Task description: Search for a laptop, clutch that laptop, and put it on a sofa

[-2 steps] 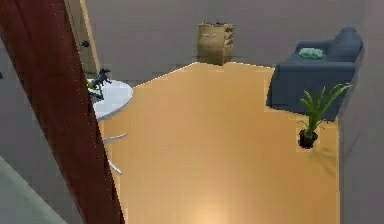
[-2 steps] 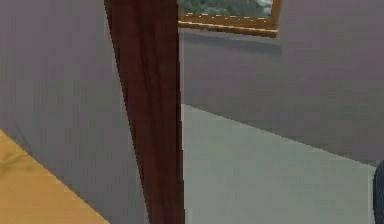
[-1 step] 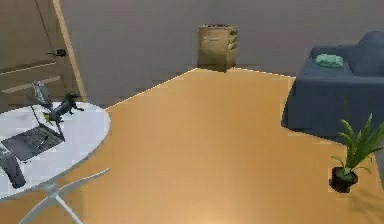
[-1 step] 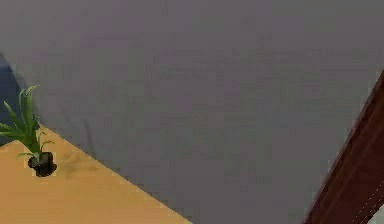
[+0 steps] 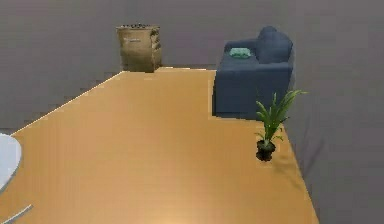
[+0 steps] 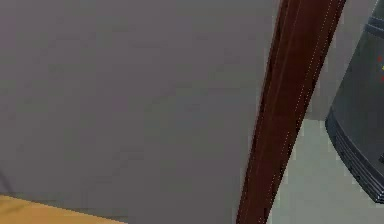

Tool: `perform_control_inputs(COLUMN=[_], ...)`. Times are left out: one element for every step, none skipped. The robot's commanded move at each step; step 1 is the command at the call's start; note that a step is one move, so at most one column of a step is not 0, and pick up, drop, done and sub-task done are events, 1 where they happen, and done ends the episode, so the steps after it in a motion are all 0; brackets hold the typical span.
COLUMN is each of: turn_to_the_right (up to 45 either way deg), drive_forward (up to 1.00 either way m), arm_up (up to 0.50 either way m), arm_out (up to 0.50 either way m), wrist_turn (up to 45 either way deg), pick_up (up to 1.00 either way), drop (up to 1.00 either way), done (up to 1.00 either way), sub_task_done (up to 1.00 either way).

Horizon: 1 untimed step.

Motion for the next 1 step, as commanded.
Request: perform_control_inputs(turn_to_the_right=[0.0], drive_forward=[0.15], arm_up=[0.00], arm_out=[0.00], wrist_turn=[0.0], pick_up=[0.00], drop=[0.00], done=[0.00], sub_task_done=[0.00])
